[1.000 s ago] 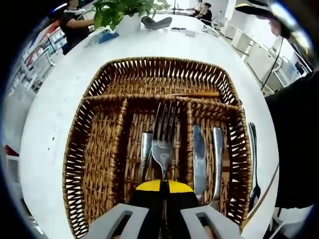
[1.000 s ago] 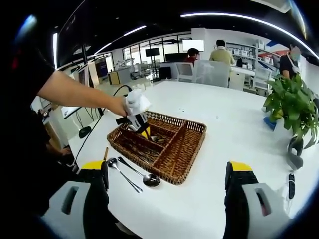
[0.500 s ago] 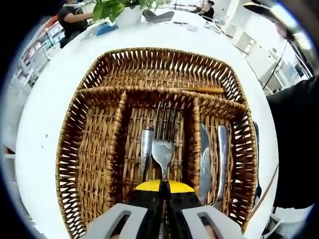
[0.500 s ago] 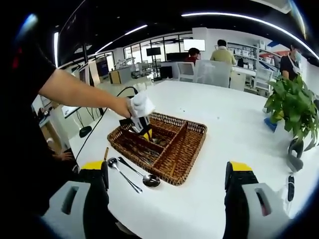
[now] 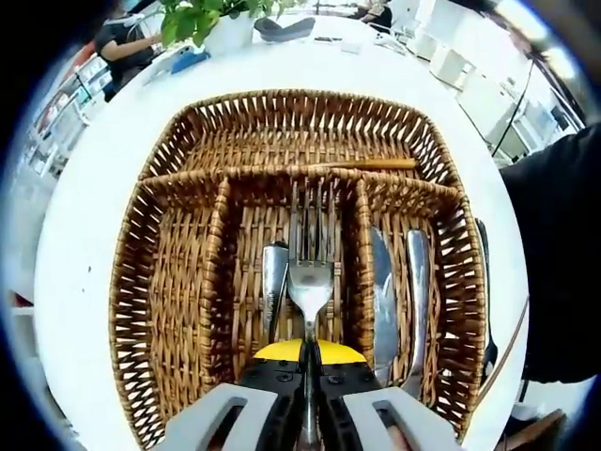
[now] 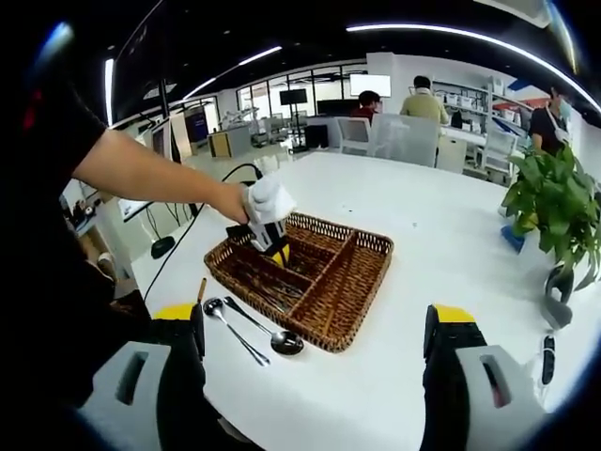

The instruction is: Arrange the knives, forks, and spoons in their matching storage slots by inserting each utensil handle-first until every utensil is classified and aligned in the correct compartment

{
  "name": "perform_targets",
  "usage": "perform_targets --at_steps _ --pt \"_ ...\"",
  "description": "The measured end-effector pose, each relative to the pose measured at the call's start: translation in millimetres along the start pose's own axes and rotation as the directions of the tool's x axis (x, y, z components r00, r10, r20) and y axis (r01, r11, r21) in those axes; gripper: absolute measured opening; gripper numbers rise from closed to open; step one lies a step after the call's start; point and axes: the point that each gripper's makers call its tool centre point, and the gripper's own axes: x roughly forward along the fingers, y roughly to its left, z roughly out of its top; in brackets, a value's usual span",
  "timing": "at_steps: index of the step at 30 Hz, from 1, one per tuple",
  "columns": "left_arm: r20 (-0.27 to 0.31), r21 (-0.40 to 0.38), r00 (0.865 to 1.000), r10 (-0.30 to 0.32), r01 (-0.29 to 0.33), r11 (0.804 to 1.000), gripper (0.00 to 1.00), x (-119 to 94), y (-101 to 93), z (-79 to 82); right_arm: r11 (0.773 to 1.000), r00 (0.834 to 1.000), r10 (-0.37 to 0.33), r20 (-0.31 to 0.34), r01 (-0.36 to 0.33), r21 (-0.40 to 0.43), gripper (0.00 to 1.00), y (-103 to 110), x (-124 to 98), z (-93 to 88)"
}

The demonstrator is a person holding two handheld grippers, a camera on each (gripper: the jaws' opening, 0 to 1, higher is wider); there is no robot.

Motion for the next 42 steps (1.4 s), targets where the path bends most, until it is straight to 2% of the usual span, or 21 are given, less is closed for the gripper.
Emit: perform_targets --at_steps 2,7,10,15,18,22,24,26,28,29,30,31,32,35,38,40,41,42 --pt "0.0 0.027 1.0 0.005 -0.005 1.0 0.02 -1 -1.2 0.0 1.0 1.0 -0.001 0.004 0.001 0.003 0.99 0 -1 1.2" --pt "0.009 0.031 1.0 0.03 -0.03 0.999 0.03 -3 1.0 -1.2 1.0 1.0 -0.004 0.007 0.004 0.006 0.99 0 -1 1.1" --pt "0.016 0.024 0.998 0.065 -0.066 0.998 0.13 -7 9.4 -3.5 1.0 1.0 -0.002 0.009 0.002 0.007 0.99 2 -2 1.5" --pt "0.035 0.009 0.997 0.066 -0.066 0.998 0.15 -13 8.7 -6.9 1.0 1.0 -0.001 0.014 0.001 0.005 0.99 4 -2 2.6" --pt "0.081 -0.017 0.993 0.084 -0.083 0.996 0.18 -24 9.8 -3.9 1.0 1.0 -0.002 0.02 0.002 0.005 0.99 4 -2 4.1" --pt "0.163 -0.086 0.977 0.134 -0.121 0.989 0.24 -45 13.5 0.1 1.0 1.0 0.001 0.025 -0.001 -0.001 0.99 5 -2 7.2" --pt "0.202 -0.121 0.965 0.165 -0.143 0.982 0.29 -56 15.7 0.4 1.0 1.0 0.003 0.027 -0.002 -0.006 0.99 5 -1 9.3" --pt "0.255 -0.15 0.947 0.194 -0.159 0.976 0.33 -69 16.5 1.7 1.0 0.999 0.004 0.033 -0.004 -0.013 0.99 5 0 13.7" --pt "0.306 -0.219 0.935 0.179 -0.114 0.969 0.4 -80 9.7 1.5 1.0 0.999 0.008 0.036 -0.007 -0.015 0.99 4 1 16.5" --pt "0.338 -0.23 0.924 0.181 -0.105 0.967 0.43 -85 8.1 3.5 1.0 0.999 0.009 0.039 -0.008 -0.018 0.99 4 1 17.9" --pt "0.374 -0.243 0.906 0.197 -0.109 0.964 0.47 -93 8.0 4.2 1.0 0.999 0.01 0.041 -0.009 -0.022 0.99 4 2 19.7" --pt "0.389 -0.258 0.897 0.21 -0.113 0.96 0.53 -98 7.7 3.5 1.0 0.999 0.012 0.042 -0.011 -0.024 0.99 3 2 20.8" --pt "0.406 -0.263 0.882 0.239 -0.138 0.955 0.57 -107 7.7 2.0 1.0 0.999 0.013 0.044 -0.012 -0.026 0.99 3 3 22.1" --pt "0.423 -0.293 0.86 0.285 -0.168 0.941 0.64 -125 3.9 -4.7 0.999 0.998 0.016 0.052 -0.014 -0.033 0.99 2 4 28.1" --pt "0.448 -0.311 0.843 0.297 -0.165 0.936 0.69 -142 -4.0 -9.2 0.999 0.998 0.019 0.061 -0.017 -0.041 0.99 1 6 32.7" --pt "0.454 -0.317 0.829 0.327 -0.193 0.928 0.74 -151 -5.6 -12.7 0.999 0.998 0.02 0.064 -0.017 -0.045 0.99 1 7 34.6" --pt "0.46 -0.325 0.816 0.349 -0.211 0.922 0.77 -159 -11.0 -12.4 0.999 0.998 0.021 0.066 -0.018 -0.046 0.99 1 7 35.3" --pt "0.473 -0.34 0.798 0.374 -0.226 0.913 0.81 -165 -11.2 -12.8 0.999 0.997 0.022 0.067 -0.019 -0.047 0.99 1 7 36.0"
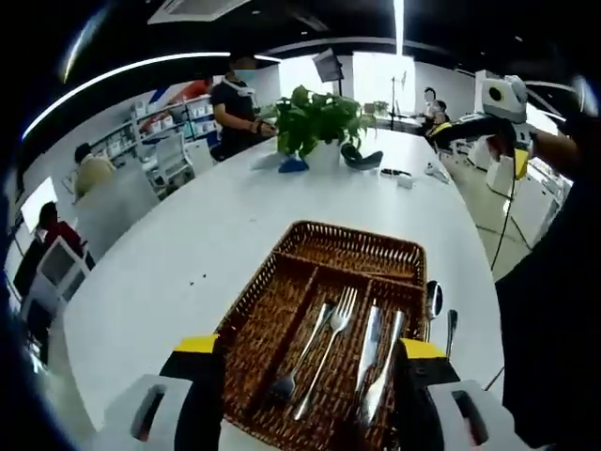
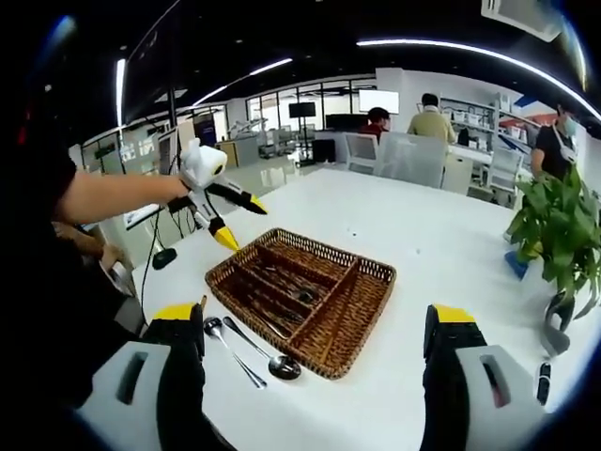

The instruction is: Arrange the knives, forks, and spoons in their matching storage slots by inserting each utensil handle-first until every utensil is classified and aligned in the correct compartment

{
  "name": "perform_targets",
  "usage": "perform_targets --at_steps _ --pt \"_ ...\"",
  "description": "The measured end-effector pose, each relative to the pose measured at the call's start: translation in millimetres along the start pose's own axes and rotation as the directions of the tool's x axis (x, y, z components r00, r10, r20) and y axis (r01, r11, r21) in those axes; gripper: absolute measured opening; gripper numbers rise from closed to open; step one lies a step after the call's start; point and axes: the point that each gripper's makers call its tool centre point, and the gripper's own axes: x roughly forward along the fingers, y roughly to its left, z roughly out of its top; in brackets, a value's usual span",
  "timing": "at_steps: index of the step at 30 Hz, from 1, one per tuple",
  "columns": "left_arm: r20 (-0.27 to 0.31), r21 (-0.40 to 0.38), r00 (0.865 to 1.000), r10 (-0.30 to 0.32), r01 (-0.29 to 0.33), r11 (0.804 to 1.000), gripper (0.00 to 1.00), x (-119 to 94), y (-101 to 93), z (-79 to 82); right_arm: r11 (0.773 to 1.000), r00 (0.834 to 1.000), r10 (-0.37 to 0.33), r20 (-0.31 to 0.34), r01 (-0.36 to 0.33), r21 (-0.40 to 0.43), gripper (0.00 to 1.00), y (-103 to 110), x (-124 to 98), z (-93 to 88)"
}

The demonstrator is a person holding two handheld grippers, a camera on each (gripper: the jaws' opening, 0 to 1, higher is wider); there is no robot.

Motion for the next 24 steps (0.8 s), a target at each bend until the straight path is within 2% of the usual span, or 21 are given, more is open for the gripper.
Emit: perform_targets --at_steps 2,7,8,10,13,17,20,24 --pt "0.042 -0.024 0.998 0.037 -0.036 0.999 0.87 -12 -0.9 3.5 1.0 1.0 0.003 0.003 -0.003 -0.002 0.99 1 1 1.1" --pt "0.083 -0.081 0.994 0.067 -0.06 0.995 0.88 -35 -6.8 -2.0 1.0 1.0 0.013 -0.001 -0.013 -0.014 0.99 4 5 1.4" --pt "0.098 -0.093 0.992 0.076 -0.067 0.993 0.91 -40 -8.3 -0.4 1.0 1.0 0.016 -0.002 -0.016 -0.02 0.99 5 6 1.5" --pt "0.153 -0.128 0.981 0.122 -0.103 0.986 1.0 -49 -7.1 10.5 0.999 1.0 0.019 -0.004 -0.019 -0.027 0.99 6 8 1.9" --pt "0.22 -0.15 0.966 0.136 -0.104 0.983 1.0 -73 -14.7 25.5 0.996 0.999 0.018 -0.032 -0.021 -0.089 0.99 6 10 -1.6" --pt "0.223 -0.144 0.963 0.153 -0.123 0.982 1.0 -89 -22.5 27.0 0.994 0.998 0.028 -0.049 -0.033 -0.1 0.99 8 12 -4.8" --pt "0.216 -0.186 0.958 0.19 -0.151 0.971 1.0 -104 -28.1 22.0 0.995 0.999 0.033 -0.032 -0.035 -0.09 0.99 9 11 -0.4" --pt "0.21 -0.203 0.953 0.22 -0.178 0.963 1.0 -120 -35.9 12.6 0.996 0.999 0.037 -0.016 -0.039 -0.084 0.99 9 10 3.1"
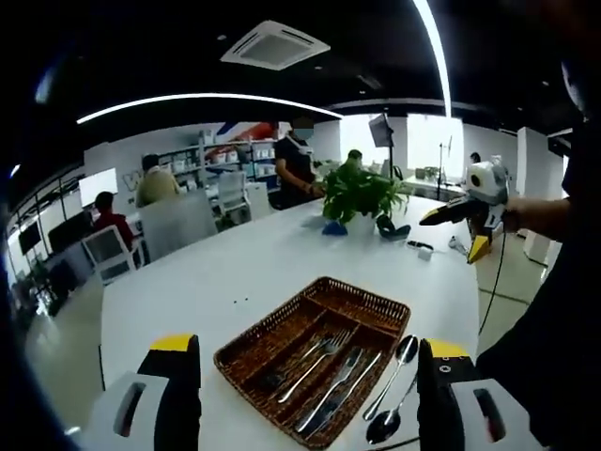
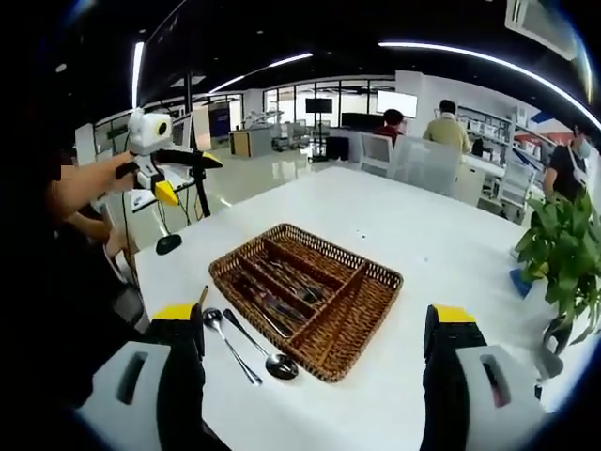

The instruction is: Arrange the knives, forks, and spoons in their matching storage slots by inserting each utensil handle-first until every utensil is classified and aligned in the correct compartment

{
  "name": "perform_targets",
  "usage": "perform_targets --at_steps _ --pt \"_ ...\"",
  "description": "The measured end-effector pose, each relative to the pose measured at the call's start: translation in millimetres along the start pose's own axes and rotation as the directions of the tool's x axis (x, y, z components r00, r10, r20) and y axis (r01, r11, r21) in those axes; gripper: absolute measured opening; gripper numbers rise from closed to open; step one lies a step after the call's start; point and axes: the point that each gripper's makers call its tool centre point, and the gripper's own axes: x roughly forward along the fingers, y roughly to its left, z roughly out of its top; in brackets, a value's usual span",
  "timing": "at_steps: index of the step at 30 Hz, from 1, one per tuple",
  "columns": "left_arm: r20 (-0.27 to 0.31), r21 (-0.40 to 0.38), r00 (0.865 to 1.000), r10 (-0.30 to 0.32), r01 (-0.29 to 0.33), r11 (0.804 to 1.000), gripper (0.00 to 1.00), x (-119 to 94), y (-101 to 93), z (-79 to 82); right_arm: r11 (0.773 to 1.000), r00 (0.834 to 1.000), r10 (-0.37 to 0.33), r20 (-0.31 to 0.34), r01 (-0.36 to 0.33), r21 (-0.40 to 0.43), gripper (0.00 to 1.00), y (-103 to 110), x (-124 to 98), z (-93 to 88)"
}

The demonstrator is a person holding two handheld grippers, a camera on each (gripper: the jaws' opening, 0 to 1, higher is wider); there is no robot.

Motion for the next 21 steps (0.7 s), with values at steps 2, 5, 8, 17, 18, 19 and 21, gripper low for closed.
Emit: perform_targets --at_steps 2,5,8,17,18,19,21 --pt "-0.028 -0.011 0.999 0.04 -0.04 0.999 1.0 -10 4.4 -10.2 1.0 1.0 0.004 0.001 -0.004 0.002 0.99 1 0 0.8" --pt "-0.012 -0.049 0.998 0.068 -0.069 0.996 1.0 -22 5.0 -14.3 1.0 1.0 0.006 0.006 -0.006 0.001 0.99 1 0 2.4" --pt "0.006 -0.073 0.997 0.082 -0.081 0.994 1.0 -33 -1.4 -20.3 1.0 1.0 0.005 0.005 -0.005 -0.001 0.99 0 0 2.0" --pt "-0.034 -0.053 0.992 0.118 -0.119 0.991 1.0 -47 -7.4 -33.7 1.0 1.0 0.023 0.01 -0.023 -0.013 0.99 2 1 3.9" --pt "-0.035 -0.054 0.992 0.121 -0.122 0.991 1.0 -47 -7.1 -34.0 1.0 1.0 0.022 0.01 -0.022 -0.013 0.99 2 1 3.9" --pt "-0.033 -0.052 0.992 0.125 -0.127 0.991 1.0 -48 -6.8 -34.6 1.0 1.0 0.022 0.009 -0.021 -0.012 0.99 2 1 3.8" --pt "-0.037 -0.061 0.991 0.127 -0.129 0.99 1.0 -48 -6.5 -37.6 1.0 1.0 0.016 0.0 -0.016 -0.007 0.99 1 2 2.0"
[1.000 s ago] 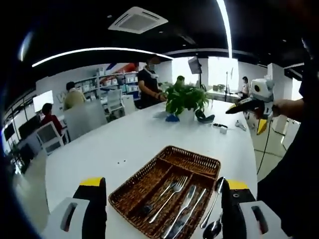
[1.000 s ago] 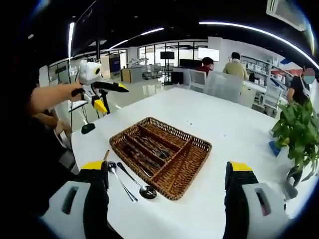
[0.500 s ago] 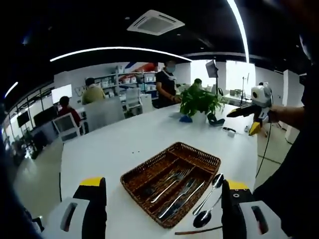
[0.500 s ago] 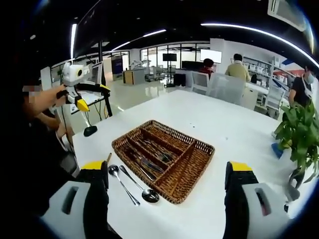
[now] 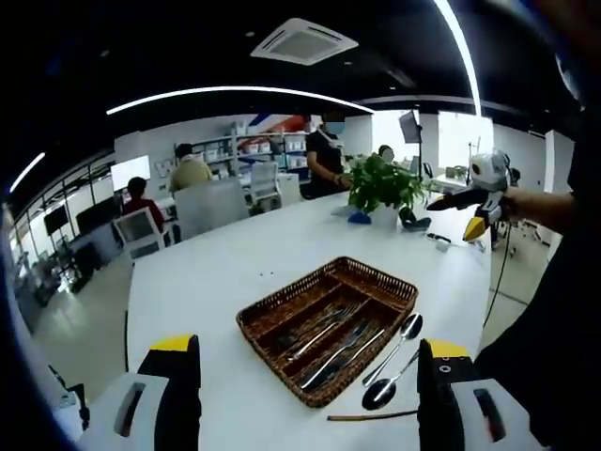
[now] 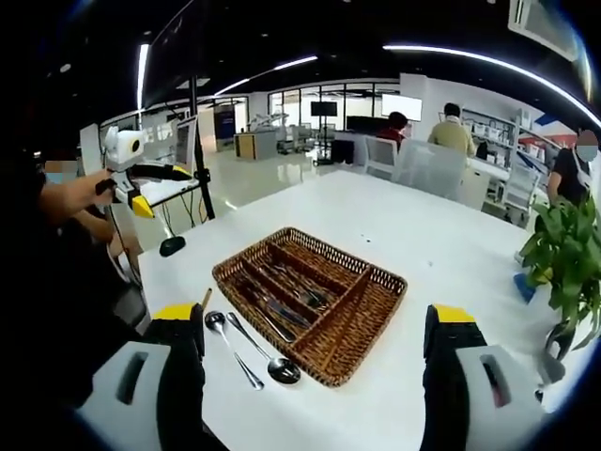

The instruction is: Arrange the knives, forks, and spoons in their matching storage slots by inserting each utensil handle-first until every utensil is classified and aligned in the correct compartment

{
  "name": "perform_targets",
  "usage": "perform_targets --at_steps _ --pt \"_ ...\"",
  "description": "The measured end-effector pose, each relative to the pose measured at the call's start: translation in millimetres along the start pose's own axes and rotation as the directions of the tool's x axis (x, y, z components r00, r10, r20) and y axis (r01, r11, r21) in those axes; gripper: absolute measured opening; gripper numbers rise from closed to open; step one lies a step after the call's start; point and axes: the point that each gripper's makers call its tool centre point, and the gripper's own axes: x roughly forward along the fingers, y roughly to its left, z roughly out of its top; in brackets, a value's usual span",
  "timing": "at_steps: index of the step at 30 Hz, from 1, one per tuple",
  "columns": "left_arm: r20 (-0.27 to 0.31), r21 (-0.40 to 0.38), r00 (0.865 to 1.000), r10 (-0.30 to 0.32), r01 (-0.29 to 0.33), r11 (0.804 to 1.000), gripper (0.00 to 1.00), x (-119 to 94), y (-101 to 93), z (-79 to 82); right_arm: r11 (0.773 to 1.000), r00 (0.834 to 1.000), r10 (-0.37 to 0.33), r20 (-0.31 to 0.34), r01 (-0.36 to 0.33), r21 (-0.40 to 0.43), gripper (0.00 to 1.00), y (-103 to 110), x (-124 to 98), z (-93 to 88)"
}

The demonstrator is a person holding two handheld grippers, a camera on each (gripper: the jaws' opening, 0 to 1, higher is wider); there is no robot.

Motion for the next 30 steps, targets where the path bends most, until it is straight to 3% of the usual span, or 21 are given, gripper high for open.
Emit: perform_targets --at_steps 8,23,30 --pt "-0.031 0.004 1.0 -0.003 0.003 1.0 1.0 2 2.3 -5.9 0.998 0.998 -0.044 -0.046 0.045 0.035 0.99 -7 0 -13.6" --pt "-0.012 -0.005 1.0 0.002 -0.002 1.0 1.0 -2 8.7 -3.0 0.998 0.998 -0.049 -0.036 0.051 0.041 0.99 -11 -1 -12.6" --pt "-0.003 -0.003 1.0 0.003 -0.003 1.0 1.0 -3 8.6 -0.8 1.0 1.0 -0.018 -0.024 0.018 -0.005 0.99 -4 7 -2.9"
